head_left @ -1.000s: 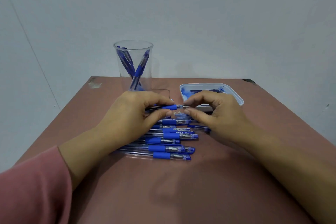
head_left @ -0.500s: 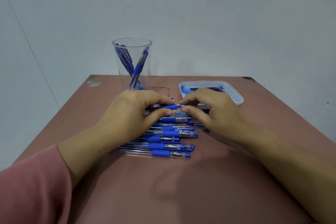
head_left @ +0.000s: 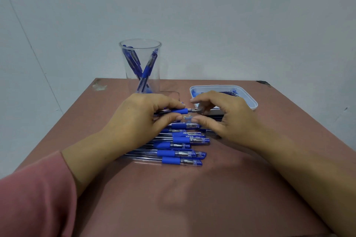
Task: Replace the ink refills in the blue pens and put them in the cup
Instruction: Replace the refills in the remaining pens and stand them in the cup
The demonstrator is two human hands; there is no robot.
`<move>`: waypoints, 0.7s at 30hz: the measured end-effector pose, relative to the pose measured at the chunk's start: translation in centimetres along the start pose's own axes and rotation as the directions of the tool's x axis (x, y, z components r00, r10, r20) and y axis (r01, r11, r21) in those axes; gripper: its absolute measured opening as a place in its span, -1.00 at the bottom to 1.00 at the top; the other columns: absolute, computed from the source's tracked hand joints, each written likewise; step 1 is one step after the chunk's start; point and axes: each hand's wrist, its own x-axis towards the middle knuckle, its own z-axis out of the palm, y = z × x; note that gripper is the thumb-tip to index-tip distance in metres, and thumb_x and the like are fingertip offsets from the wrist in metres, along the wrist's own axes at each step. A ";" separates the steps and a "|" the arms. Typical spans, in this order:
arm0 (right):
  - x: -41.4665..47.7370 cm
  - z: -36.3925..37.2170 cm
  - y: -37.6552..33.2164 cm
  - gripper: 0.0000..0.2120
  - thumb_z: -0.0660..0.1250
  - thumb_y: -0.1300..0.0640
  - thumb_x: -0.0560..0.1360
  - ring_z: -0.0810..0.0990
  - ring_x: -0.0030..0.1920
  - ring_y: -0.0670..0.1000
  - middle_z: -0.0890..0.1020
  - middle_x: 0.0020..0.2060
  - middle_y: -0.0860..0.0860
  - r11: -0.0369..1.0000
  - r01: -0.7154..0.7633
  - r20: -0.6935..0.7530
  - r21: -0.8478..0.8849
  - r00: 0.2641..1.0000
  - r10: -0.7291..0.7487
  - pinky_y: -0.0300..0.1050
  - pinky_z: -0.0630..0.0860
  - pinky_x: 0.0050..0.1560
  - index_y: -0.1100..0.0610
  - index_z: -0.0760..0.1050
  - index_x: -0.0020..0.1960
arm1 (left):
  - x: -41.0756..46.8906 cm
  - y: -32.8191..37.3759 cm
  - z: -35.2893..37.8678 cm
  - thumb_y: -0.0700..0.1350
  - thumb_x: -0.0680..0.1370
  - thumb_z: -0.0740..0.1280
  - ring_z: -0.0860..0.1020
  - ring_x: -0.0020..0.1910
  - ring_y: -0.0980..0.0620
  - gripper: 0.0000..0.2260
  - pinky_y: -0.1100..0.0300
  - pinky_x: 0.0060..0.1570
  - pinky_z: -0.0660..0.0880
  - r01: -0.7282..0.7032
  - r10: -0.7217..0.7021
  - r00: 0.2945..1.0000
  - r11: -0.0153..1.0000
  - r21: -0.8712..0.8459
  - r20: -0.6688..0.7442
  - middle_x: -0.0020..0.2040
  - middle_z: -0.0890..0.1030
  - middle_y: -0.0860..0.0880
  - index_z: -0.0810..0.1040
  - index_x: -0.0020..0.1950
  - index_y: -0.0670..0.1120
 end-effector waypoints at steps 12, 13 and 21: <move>0.0 -0.1 -0.2 -0.86 0.39 0.06 0.51 0.56 -0.14 -0.14 0.59 -0.16 -0.13 0.998 0.056 -0.025 -0.042 0.998 -0.057 -0.21 0.52 -0.09 0.07 0.56 0.03 | 0.0 0.2 0.1 0.12 0.45 0.36 0.55 -0.15 0.38 -0.72 0.49 -0.12 0.45 -0.012 0.012 1.000 0.999 -0.044 -0.002 -0.15 0.53 0.38 0.67 0.10 0.08; 0.0 0.0 -0.1 -0.89 0.38 0.08 0.52 0.55 -0.17 -0.11 0.59 -0.18 -0.09 0.997 0.053 -0.021 -0.058 0.998 -0.054 -0.16 0.50 -0.13 0.11 0.57 0.00 | 0.0 0.2 0.1 0.13 0.46 0.35 0.55 -0.15 0.38 -0.72 0.49 -0.12 0.45 -0.014 0.014 1.000 0.999 -0.046 -0.001 -0.15 0.53 0.38 0.67 0.10 0.08; 0.0 -0.2 -0.1 -0.83 0.40 0.11 0.50 0.57 -0.13 -0.14 0.61 -0.15 -0.09 0.993 0.093 -0.042 -0.070 0.994 -0.097 -0.25 0.52 -0.07 0.11 0.57 0.08 | 0.0 0.3 0.1 0.14 0.46 0.33 0.53 -0.16 0.42 -0.70 0.53 -0.14 0.42 -0.016 0.015 1.000 0.998 -0.063 -0.018 -0.15 0.52 0.40 0.67 0.10 0.07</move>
